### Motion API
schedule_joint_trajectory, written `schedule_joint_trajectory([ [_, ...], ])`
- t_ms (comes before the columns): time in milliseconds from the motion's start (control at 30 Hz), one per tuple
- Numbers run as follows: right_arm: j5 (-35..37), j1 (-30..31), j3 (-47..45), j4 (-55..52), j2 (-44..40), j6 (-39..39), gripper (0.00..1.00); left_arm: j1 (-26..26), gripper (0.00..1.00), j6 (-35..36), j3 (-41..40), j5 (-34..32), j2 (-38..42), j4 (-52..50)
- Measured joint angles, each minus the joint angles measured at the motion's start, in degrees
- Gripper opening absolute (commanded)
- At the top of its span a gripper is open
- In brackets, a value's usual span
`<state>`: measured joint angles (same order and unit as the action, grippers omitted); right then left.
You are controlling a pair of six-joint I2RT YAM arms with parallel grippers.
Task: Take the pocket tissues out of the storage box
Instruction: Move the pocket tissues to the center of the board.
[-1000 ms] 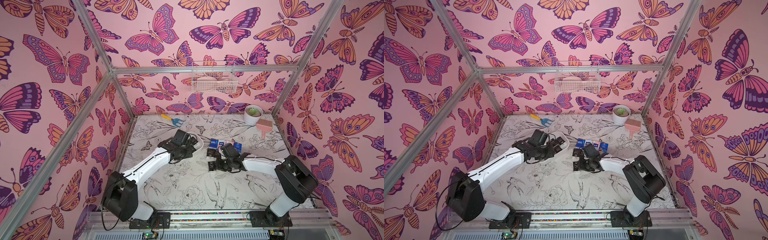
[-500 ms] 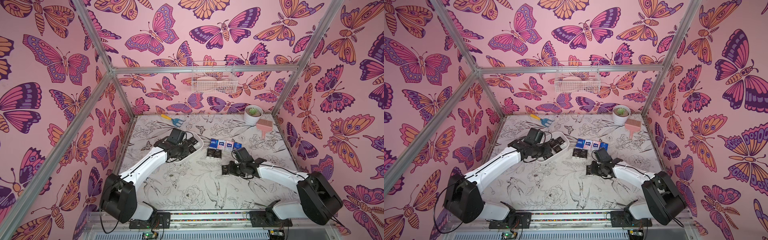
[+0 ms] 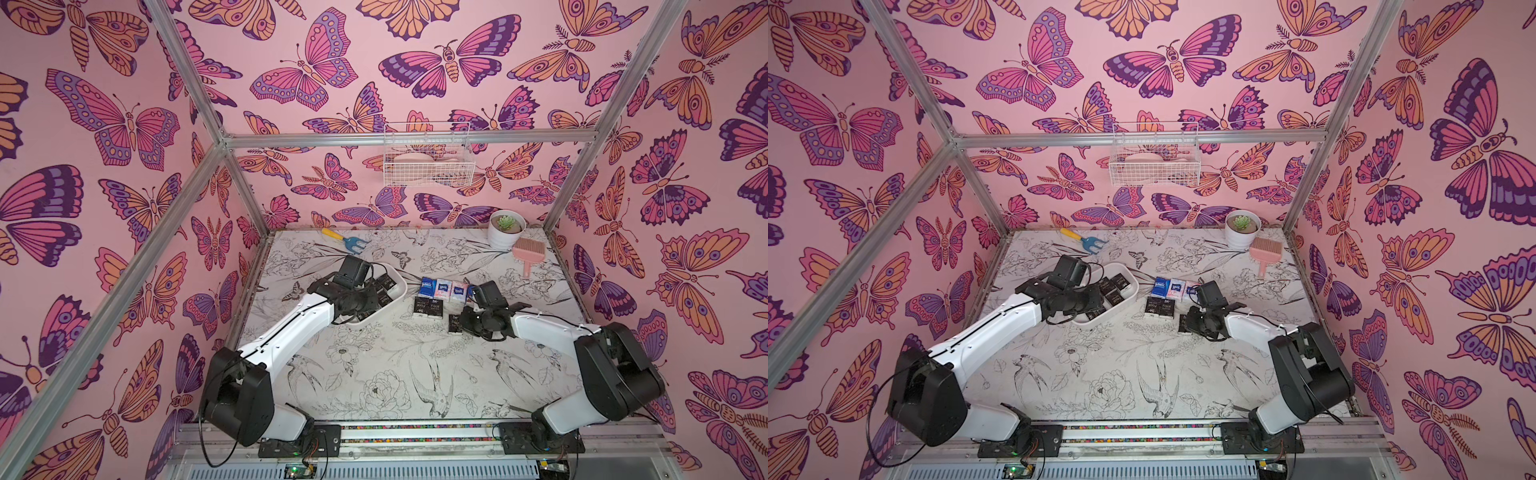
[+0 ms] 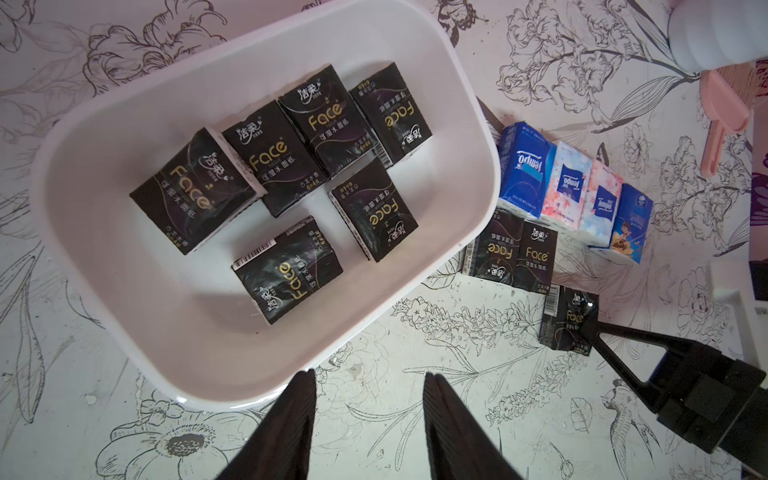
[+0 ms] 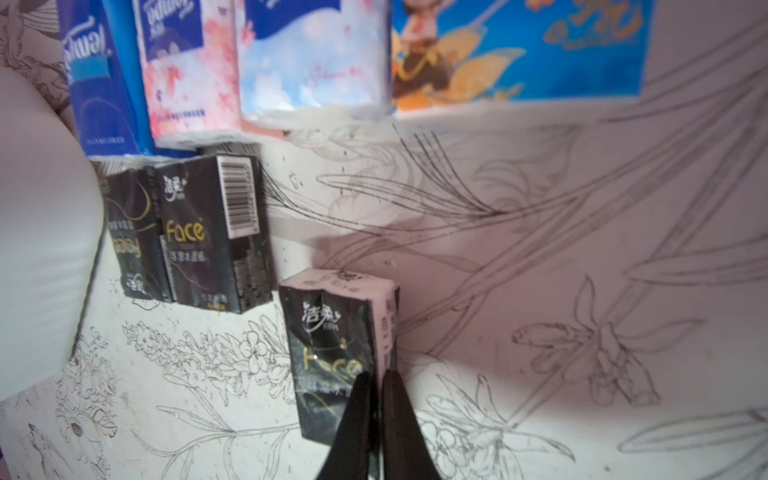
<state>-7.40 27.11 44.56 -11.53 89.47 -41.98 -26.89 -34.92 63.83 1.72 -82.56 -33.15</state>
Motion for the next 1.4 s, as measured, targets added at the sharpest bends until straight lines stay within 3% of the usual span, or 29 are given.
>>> schedule_joint_trajectory([
  [400,0.07,-0.90,5.22,3.39,6.62,-0.17,0.09,0.20,0.48,0.00,-0.26,-0.02,0.42,-0.02],
  [833,0.11,-1.22,5.57,4.48,7.39,-0.39,0.14,0.37,0.48,0.00,-0.59,-0.04,0.72,-0.15],
  [1400,0.17,-1.25,5.57,2.54,2.95,-1.01,0.43,2.36,0.49,1.55,-0.39,-1.33,0.59,-1.53],
])
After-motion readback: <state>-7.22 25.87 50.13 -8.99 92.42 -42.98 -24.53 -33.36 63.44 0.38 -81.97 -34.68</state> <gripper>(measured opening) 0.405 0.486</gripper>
